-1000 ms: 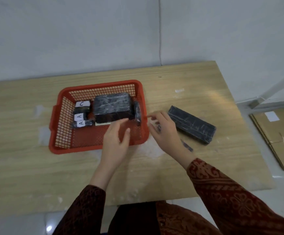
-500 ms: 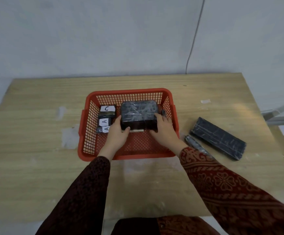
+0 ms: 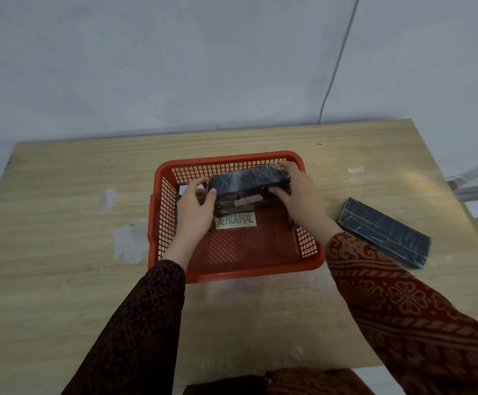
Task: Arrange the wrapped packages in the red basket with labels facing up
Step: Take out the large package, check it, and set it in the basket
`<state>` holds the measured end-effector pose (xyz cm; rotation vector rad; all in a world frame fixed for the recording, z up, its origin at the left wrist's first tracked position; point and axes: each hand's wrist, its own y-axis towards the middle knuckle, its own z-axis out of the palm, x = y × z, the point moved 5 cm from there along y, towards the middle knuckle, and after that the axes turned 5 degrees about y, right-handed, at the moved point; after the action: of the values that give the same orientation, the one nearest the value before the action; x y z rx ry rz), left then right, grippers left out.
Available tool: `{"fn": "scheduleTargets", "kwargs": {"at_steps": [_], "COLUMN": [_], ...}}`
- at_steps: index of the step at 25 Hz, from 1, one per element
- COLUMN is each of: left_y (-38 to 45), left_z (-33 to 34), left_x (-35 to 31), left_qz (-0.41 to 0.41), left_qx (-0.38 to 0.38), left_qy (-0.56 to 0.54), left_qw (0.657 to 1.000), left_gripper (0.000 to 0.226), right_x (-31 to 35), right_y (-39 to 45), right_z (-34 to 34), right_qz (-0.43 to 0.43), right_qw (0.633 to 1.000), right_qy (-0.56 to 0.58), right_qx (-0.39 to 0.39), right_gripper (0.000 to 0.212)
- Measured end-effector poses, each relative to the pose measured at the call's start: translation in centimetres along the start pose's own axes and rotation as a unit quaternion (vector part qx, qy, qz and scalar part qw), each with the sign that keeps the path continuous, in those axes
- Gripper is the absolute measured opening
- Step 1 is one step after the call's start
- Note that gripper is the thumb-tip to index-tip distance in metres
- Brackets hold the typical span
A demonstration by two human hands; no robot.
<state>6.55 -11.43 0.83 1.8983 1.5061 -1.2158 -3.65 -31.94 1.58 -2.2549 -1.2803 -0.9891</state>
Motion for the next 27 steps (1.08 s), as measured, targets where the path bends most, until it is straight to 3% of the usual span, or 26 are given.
{"fn": "scheduleTargets", "kwargs": {"at_steps": [6,11,16,21,27], "left_y": [0.8,2.5,3.7,4.9,5.7], "left_z": [0.8,2.2,4.1,4.6,5.2], "left_x": [0.6,0.8,1.3,2.0,2.2], "left_qz": [0.035,0.065,0.058,0.031,0.007], "left_qx": [0.029,0.059,0.101,0.12,0.152], "left_qy": [-0.01,0.038,0.125,0.152,0.202], "left_qw": [0.999,0.995,0.985,0.981,0.968], "left_gripper": [0.044,0.077,0.102,0.105,0.108], "right_x": [-0.9,-0.8,-0.8,-0.7,0.1], "right_y": [2.1,2.4,2.1,2.6,2.4], "right_z": [0.5,1.2,2.8,3.6,3.4], "right_qz": [0.062,0.087,0.073,0.029,-0.042], "right_qw": [0.997,0.995,0.99,0.977,0.928], "right_qy": [-0.019,-0.033,-0.06,-0.149,-0.322], "right_qx": [0.046,0.027,0.108,0.147,0.185], "right_gripper": [0.035,0.055,0.085,0.081,0.069]}}
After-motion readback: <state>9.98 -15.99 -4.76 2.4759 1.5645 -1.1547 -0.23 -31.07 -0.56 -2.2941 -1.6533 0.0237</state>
